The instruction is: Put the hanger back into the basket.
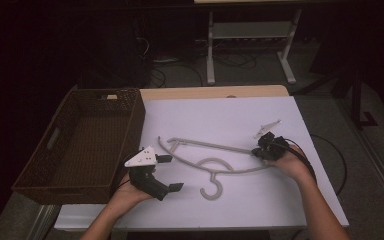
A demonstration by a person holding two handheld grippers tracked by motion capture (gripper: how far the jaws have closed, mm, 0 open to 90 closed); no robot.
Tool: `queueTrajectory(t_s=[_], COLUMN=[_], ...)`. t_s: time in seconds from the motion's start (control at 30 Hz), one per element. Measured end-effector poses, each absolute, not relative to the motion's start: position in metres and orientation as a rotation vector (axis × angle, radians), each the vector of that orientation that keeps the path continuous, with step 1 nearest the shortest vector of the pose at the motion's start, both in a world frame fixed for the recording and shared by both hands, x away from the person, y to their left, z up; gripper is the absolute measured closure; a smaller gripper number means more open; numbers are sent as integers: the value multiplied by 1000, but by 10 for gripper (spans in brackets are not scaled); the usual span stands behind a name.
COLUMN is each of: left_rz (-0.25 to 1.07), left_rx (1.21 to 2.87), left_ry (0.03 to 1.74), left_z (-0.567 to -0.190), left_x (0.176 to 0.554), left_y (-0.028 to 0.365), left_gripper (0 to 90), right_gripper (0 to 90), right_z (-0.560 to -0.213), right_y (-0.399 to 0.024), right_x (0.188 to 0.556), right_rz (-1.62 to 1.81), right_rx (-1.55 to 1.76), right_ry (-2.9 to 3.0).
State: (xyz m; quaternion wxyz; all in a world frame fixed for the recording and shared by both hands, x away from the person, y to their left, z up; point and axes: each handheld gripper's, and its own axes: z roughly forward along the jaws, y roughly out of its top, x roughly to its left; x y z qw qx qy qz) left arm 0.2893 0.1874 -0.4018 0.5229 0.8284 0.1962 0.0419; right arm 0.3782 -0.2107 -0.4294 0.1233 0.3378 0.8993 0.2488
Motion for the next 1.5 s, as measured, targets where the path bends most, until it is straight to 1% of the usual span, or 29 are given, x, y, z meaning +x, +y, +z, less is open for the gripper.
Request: queueTrajectory(t_s=[0.2,0.33,0.5,0.57,0.6,0.63,0.67,0.7,0.73,0.77,0.8,0.87,0.9,0.93,0.97,1.0,1.07,1.33,1.5], left_rz=[97,97,97,97,94,93,92,92,91,91,91,90,90,88,88,89,90,91,90], left_rx=[1983,1982,1978,1977,1974,1971,1970,1970,1971,1971,1972,1971,1971,1971,1971,1971,1971,1970,1972], left_ry=[471,468,474,474,475,476,478,478,477,477,476,476,476,475,475,475,475,475,475], left_z=[-403,-402,-402,-402,-402,-402,-402,-402,-402,-402,-402,-402,-402,-402,-402,-402,-402,-403,-402], left_x=[290,289,290,290,290,291,291,291,291,291,291,291,291,291,291,291,291,291,291], left_y=[187,187,188,188,188,189,189,189,189,189,189,189,189,189,189,189,189,189,189], left_gripper=[0,0,0,0,0,0,0,0,0,0,0,0,0,0,0,0,0,0,0], right_gripper=[898,898,895,863,837,837,823,823,818,818,814,812,812,802,802,792,778,769,807], right_z=[-432,-434,-429,-424,-419,-419,-415,-415,-413,-413,-412,-413,-413,-415,-415,-420,-424,-438,-441], right_y=[-213,-215,-214,-210,-200,-200,-187,-187,-170,-170,-157,-142,-142,-129,-129,-118,-107,-91,-88], right_x=[403,409,404,400,395,395,391,391,388,388,385,381,381,380,380,379,378,383,382], right_rz=[699,736,782,860,949,949,1013,1013,1083,1083,1124,1155,1155,1136,1136,1130,1108,1043,1017], right_rx=[1020,1056,1066,1063,1025,1025,952,952,875,875,813,764,764,687,687,624,611,543,504], right_ry=[2557,2540,2530,2532,2560,2560,2586,2586,2631,2631,2662,2706,2706,2746,2746,2781,2806,2834,2850])
